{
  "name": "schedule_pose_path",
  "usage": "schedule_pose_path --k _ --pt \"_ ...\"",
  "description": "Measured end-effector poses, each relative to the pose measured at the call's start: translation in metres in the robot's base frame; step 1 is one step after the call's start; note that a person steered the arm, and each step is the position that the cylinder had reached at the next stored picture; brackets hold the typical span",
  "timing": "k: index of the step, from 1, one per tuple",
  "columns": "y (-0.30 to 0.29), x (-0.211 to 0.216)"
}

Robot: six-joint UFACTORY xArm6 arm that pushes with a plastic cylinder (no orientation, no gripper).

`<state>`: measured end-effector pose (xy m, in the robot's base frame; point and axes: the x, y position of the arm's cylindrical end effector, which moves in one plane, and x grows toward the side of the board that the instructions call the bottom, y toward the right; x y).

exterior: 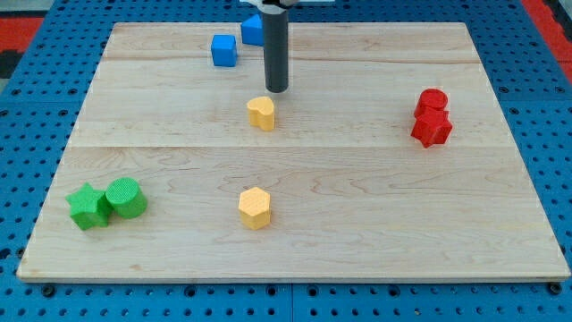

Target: Place the yellow heart at left of the yellow hexagon

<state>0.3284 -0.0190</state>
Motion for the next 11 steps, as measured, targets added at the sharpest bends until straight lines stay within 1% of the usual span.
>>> schedule_pose_path --k 1,2,3,4,5,6,7,8,9,10,11 --pt "-0.007 0.036" --pt "-0.024 0.085" --pt "-0.03 0.131" --pt "-0.072 0.117" --pt "-0.086 0.095" --pt "-0.093 0.124" --pt "-0.079 0.149" --pt "-0.076 0.162" --pt "-0.095 0.155" --pt "-0.108 0.185" --pt "-0.101 0.229"
